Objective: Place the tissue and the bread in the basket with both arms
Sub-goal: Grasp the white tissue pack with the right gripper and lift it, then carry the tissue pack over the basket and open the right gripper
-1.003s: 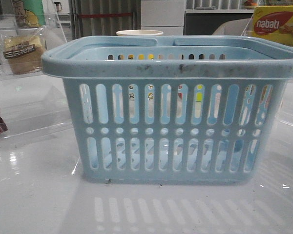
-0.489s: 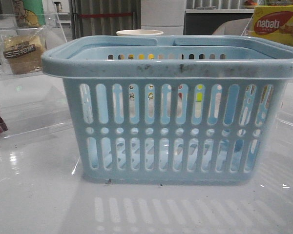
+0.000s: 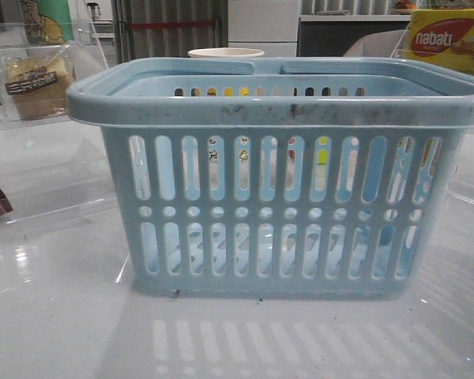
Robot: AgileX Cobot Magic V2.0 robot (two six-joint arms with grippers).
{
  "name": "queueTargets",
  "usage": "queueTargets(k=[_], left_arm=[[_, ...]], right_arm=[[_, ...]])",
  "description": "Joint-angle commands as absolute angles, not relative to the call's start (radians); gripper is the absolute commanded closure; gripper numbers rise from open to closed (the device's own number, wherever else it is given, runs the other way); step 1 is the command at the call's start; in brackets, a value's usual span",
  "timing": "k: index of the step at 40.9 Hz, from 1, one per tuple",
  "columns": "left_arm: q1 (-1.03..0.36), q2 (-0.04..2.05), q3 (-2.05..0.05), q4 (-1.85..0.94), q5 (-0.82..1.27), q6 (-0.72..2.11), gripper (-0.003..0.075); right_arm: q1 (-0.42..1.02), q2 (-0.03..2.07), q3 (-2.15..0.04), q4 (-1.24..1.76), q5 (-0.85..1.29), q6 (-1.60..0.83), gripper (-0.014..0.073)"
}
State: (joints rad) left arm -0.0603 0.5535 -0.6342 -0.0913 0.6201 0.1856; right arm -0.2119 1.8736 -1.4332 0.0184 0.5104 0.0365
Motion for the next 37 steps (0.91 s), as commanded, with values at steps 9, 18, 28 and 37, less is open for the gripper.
queueTargets(k=[9, 18, 28, 37], left_arm=[[-0.062, 0.563, -0.665, -0.119, 0.543, 0.179, 0.0340], [-0.062, 0.563, -0.665, -0.119, 0.543, 0.179, 0.0340], [-0.062, 0.563, -0.665, -0.119, 0.541, 0.179, 0.0340], [-0.062, 0.563, -0.665, -0.119, 0.541, 0.179, 0.0340]], right_arm=[[-0.220, 1.838, -1.473, 0.025, 0.360, 0.033, 0.0270], [-0.218, 1.807, -1.473, 0.027, 0.402, 0.033, 0.0389], [-0.208, 1.680, -1.473, 0.097, 0.466, 0.033, 0.0388], [-0.130, 1.513, -1.473, 0.132, 0.617, 0.033, 0.0388]])
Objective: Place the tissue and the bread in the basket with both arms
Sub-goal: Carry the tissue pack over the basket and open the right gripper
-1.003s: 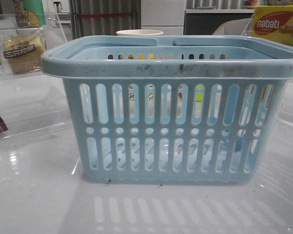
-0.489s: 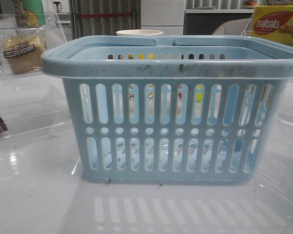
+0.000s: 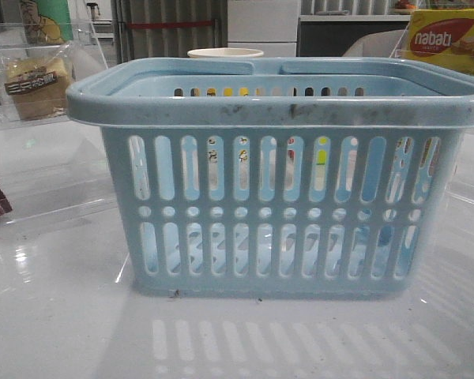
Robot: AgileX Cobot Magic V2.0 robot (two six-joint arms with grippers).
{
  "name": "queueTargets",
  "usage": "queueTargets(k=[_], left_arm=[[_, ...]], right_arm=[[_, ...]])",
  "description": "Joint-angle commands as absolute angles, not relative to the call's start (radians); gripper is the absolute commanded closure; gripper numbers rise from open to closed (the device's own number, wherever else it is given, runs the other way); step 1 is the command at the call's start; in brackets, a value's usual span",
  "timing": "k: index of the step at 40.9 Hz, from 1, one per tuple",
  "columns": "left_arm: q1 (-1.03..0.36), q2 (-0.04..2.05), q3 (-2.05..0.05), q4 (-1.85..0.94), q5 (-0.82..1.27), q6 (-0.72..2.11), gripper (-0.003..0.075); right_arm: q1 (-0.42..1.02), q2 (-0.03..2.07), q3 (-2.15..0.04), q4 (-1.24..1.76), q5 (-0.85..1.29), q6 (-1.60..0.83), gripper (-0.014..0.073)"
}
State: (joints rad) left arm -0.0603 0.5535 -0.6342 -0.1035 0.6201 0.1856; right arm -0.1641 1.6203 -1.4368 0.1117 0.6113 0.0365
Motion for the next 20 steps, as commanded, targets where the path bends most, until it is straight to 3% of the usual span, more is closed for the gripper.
queueTargets(k=[1, 10, 20], left_arm=[[-0.062, 0.563, -0.665, -0.119, 0.541, 0.179, 0.0340], [-0.062, 0.563, -0.665, -0.119, 0.541, 0.179, 0.0340], [-0.062, 0.563, -0.665, -0.119, 0.541, 0.179, 0.0340]], right_arm=[[-0.110, 1.491, -1.472, 0.132, 0.637, 0.031, 0.0388], [0.115, 1.375, -1.470, 0.137, 0.748, -0.042, 0.0388], [0.375, 1.404, -1.451, 0.137, 0.798, -0.050, 0.0386]])
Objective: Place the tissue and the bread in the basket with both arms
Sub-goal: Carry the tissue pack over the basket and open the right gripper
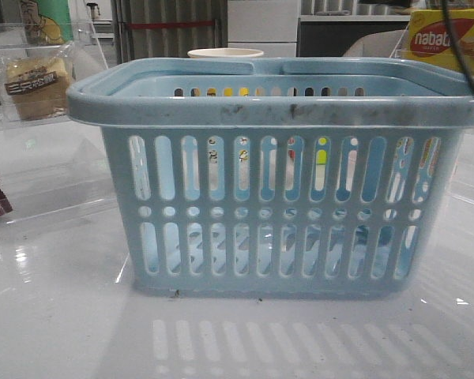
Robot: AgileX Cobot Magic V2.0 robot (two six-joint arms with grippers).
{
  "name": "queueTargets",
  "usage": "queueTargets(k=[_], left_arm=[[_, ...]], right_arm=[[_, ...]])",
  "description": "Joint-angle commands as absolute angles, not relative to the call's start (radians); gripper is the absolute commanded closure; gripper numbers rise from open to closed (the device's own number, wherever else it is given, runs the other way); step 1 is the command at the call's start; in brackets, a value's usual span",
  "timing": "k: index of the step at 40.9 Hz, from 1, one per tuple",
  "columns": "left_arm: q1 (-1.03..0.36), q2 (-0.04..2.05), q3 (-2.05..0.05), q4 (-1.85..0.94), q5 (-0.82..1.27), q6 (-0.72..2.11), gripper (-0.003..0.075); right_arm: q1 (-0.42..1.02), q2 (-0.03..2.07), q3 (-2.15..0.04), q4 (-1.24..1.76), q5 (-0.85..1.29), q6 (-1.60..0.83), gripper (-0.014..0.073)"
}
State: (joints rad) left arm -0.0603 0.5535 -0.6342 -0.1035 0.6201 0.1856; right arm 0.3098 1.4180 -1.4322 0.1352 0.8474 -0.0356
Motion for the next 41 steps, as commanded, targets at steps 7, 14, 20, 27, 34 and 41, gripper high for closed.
queueTargets(k=[7, 14, 20, 27, 34, 41], left_arm=[[-0.062, 0.563, -0.665, -0.119, 0.541, 0.179, 0.0340], [-0.062, 0.563, -0.665, -0.119, 0.541, 0.179, 0.0340], [-0.062, 0.563, -0.665, -0.119, 0.541, 0.179, 0.0340], [-0.062, 0.563, -0.665, -0.119, 0.541, 0.179, 0.0340], [-0.062, 0.563, -0.665, -0.119, 0.541, 0.179, 0.0340], [-0.062, 0.563, -0.665, -0.119, 0.541, 0.179, 0.0323]], right_arm=[[0.468, 1.476, -1.433, 0.138, 0.794, -0.050, 0.0384], [0.482, 1.549, -1.433, 0.142, 0.780, -0.050, 0.0270], [0.482, 1.579, -1.433, 0.143, 0.765, -0.050, 0.0032], [0.482, 1.541, -1.433, 0.141, 0.727, -0.068, 0.0019], [0.482, 1.408, -1.384, 0.141, 0.713, -0.086, 0.0064], [0.482, 1.209, -1.245, 0.141, 0.708, -0.137, 0.0074]])
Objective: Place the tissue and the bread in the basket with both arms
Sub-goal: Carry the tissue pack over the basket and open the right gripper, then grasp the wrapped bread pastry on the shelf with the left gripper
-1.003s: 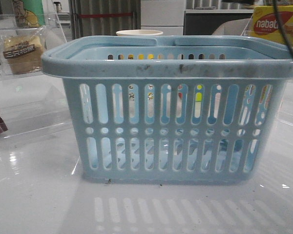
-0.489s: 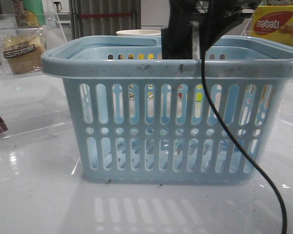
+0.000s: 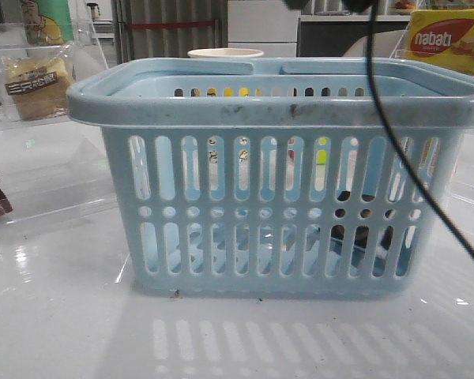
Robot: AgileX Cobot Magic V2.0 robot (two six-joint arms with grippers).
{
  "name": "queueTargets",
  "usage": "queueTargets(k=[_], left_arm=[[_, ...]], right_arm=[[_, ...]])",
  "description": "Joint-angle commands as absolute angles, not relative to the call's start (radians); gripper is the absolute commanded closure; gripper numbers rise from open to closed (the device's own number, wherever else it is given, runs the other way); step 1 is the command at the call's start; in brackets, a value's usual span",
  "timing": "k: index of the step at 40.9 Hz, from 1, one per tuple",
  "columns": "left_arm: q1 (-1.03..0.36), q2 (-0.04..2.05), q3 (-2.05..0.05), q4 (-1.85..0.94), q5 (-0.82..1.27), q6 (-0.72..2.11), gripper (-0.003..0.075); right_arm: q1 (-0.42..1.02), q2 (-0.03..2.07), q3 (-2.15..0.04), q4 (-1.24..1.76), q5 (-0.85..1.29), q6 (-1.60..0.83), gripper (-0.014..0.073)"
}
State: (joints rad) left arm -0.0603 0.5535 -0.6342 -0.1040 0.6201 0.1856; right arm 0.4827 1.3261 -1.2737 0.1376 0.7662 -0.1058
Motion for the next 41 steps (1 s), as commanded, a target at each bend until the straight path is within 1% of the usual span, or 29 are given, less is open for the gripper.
queueTargets(k=[1, 3, 7, 9, 11, 16, 25, 35, 41], left_arm=[[-0.062, 0.563, -0.665, -0.119, 0.541, 0.179, 0.0315], [-0.062, 0.563, -0.665, -0.119, 0.541, 0.179, 0.0279], [-0.062, 0.568, -0.665, -0.119, 0.534, 0.177, 0.0176], [-0.062, 0.582, -0.668, -0.119, 0.534, 0.177, 0.0139], [-0.062, 0.609, -0.677, -0.128, 0.534, 0.177, 0.0120], [-0.062, 0.713, -0.712, -0.134, 0.534, 0.177, 0.0115], [-0.062, 0.968, -0.831, -0.137, 0.487, 0.172, 0.0115], [-0.060, 1.265, -1.064, -0.163, 0.485, 0.169, 0.0115], [-0.060, 1.404, -1.203, -0.202, 0.485, 0.169, 0.0115]], right_arm=[[0.482, 1.176, -1.220, 0.141, 0.708, -0.138, 0.0074], [0.482, 1.119, -1.176, 0.141, 0.709, -0.138, 0.0074], [0.482, 1.016, -1.098, 0.141, 0.713, -0.138, 0.0074], [0.482, 0.959, -1.055, 0.142, 0.715, -0.138, 0.0074], [0.482, 0.913, -1.020, 0.142, 0.717, -0.138, 0.0074], [0.482, 0.831, -0.955, 0.142, 0.718, -0.138, 0.0074], [0.482, 0.803, -0.925, 0.142, 0.750, -0.138, 0.0074], [0.482, 0.804, -0.925, 0.142, 0.757, -0.138, 0.0074], [0.482, 0.804, -0.925, 0.142, 0.757, -0.138, 0.0074]])
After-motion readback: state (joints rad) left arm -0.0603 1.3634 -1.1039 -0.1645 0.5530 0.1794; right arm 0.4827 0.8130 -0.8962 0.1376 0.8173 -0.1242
